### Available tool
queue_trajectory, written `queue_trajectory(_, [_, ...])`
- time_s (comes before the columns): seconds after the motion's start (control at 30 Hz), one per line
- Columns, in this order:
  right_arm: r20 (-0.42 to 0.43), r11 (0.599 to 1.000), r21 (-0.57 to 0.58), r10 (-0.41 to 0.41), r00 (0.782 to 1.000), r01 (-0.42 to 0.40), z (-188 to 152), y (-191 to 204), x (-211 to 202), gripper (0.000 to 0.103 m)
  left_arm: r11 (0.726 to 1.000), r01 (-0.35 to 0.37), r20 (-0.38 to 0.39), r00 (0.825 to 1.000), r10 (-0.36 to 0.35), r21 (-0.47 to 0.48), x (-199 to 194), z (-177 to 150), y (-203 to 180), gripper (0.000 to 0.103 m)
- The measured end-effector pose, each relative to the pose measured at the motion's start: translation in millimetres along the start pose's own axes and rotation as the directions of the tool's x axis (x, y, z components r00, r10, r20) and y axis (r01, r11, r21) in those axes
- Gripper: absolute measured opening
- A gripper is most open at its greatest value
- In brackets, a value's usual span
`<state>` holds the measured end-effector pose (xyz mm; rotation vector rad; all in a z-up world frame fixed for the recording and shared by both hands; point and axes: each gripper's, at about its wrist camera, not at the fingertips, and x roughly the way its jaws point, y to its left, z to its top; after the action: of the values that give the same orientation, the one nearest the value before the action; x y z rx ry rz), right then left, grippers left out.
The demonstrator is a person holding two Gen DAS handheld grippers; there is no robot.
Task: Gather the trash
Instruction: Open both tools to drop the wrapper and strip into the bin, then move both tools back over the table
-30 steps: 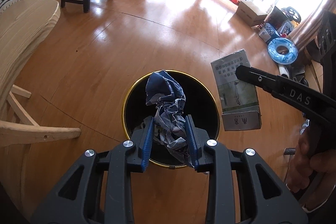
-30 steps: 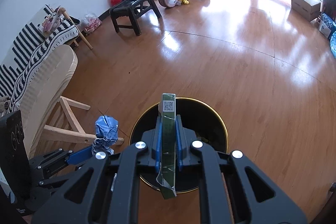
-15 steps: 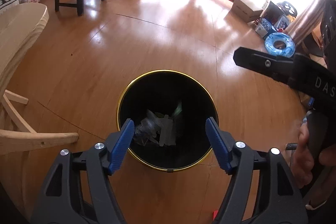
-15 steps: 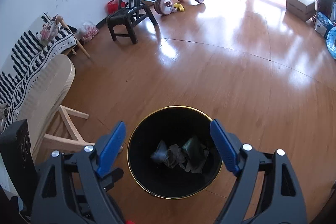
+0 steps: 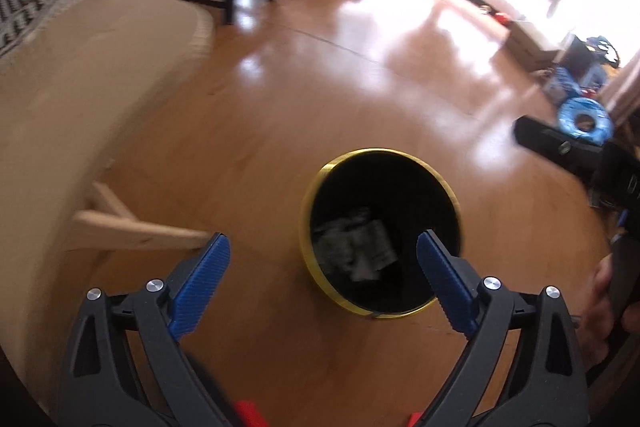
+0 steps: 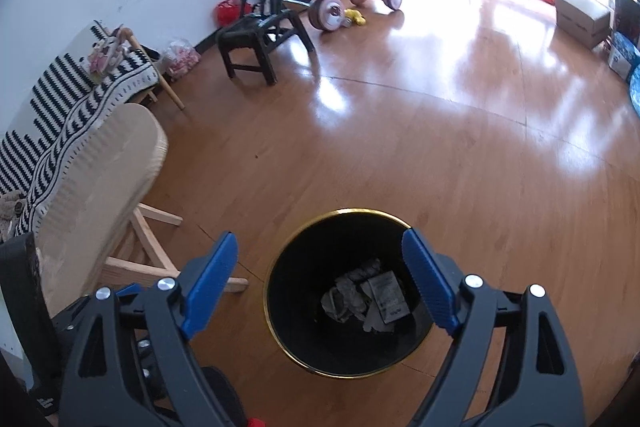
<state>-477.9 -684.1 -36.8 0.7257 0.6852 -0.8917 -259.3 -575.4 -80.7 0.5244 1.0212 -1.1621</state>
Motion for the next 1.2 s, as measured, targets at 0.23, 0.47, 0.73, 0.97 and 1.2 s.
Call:
queue_trajectory(0.23, [0.030, 0.987, -0.124, 0.105, 0.994, -0.100, 22.0, 88.0, -12.5, 0.082, 0.977, -0.039, 0.169, 0.983, 0.075, -0.208, -115.8, 8.1, 103.0, 0.092])
queue_trajectory(0.47, [-0.034, 0.920, -0.275, 0.282, 0.959, -0.280, 19.2, 233.6, -13.6, 0.082, 0.892, -0.193, 0.247, 0.918, 0.311, -0.410, -231.5, -37.7, 237.8, 0.093])
queue_trajectory(0.73, [-0.203, 0.759, -0.434, 0.442, 0.874, -0.485, -34.4, 437.1, -17.5, 0.082, 0.686, -0.378, 0.117, 0.821, 0.559, -0.622, -297.3, -141.7, 382.8, 0.093])
queue_trajectory(0.97, [-0.324, 0.662, -0.513, 0.442, 0.837, -0.547, -100.2, 576.9, -6.4, 0.083, 0.579, -0.417, 0.025, 0.797, 0.603, -0.700, -309.8, -214.6, 447.7, 0.093])
queue_trajectory(1.2, [-0.357, 0.639, -0.568, 0.377, 0.855, -0.519, -146.6, 651.3, 34.1, 0.084, 0.556, -0.455, -0.039, 0.797, 0.602, -0.695, -289.6, -237.0, 468.4, 0.093])
